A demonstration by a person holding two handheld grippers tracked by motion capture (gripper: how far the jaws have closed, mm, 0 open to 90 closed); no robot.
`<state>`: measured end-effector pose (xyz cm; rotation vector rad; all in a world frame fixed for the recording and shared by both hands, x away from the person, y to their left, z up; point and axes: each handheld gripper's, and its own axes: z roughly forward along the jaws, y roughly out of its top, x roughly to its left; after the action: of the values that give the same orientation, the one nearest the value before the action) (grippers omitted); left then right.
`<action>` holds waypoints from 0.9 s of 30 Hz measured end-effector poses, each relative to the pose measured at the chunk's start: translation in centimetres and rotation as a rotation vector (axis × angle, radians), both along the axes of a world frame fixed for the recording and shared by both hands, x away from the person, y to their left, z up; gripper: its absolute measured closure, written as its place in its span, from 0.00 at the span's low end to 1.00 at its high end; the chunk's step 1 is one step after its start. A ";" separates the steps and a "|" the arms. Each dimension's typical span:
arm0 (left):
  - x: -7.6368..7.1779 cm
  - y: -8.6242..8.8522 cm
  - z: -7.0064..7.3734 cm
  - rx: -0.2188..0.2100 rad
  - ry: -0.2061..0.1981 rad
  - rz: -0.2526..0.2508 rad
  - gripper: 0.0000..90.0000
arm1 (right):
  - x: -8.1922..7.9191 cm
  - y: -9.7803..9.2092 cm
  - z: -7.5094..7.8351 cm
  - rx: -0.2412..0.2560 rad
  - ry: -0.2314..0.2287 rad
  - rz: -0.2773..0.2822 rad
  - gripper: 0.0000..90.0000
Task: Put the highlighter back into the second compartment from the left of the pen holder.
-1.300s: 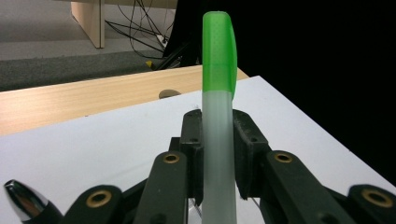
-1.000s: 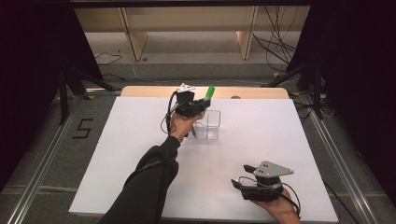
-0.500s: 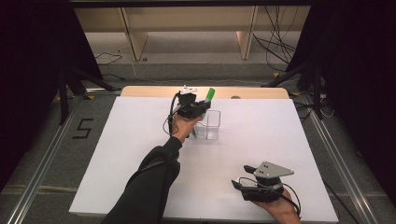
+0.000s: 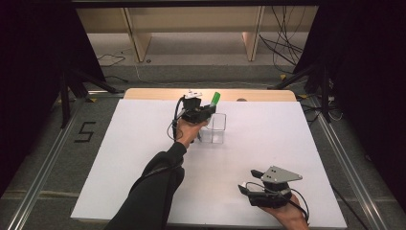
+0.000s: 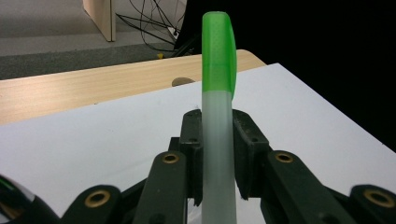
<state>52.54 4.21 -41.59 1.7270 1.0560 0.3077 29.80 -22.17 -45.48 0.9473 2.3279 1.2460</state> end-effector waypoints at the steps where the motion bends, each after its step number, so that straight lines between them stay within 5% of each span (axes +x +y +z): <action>1: 0.0 0.0 0.0 0.000 0.000 0.000 0.84 | 0.0 0.0 0.0 0.000 0.000 -0.001 0.36; 7: 0.1 0.1 0.3 -0.011 0.006 -0.010 0.83 | 0.0 -0.1 0.0 0.000 0.003 -0.004 0.36; 13: -0.2 0.6 1.5 -0.019 0.048 -0.050 0.64 | 0.1 -0.3 -0.1 0.004 0.007 -0.007 0.36; 17: -1.1 1.0 2.5 -0.001 0.037 -0.060 0.41 | 0.0 -0.3 0.0 0.002 0.008 -0.011 0.35; 27: -3.9 3.3 3.8 -0.013 0.070 -0.124 0.27 | 0.2 -0.4 -0.1 0.001 0.014 -0.021 0.35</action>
<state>48.65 7.52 -37.83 1.7935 0.9940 0.1623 29.96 -22.53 -45.59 0.9804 2.3223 1.2361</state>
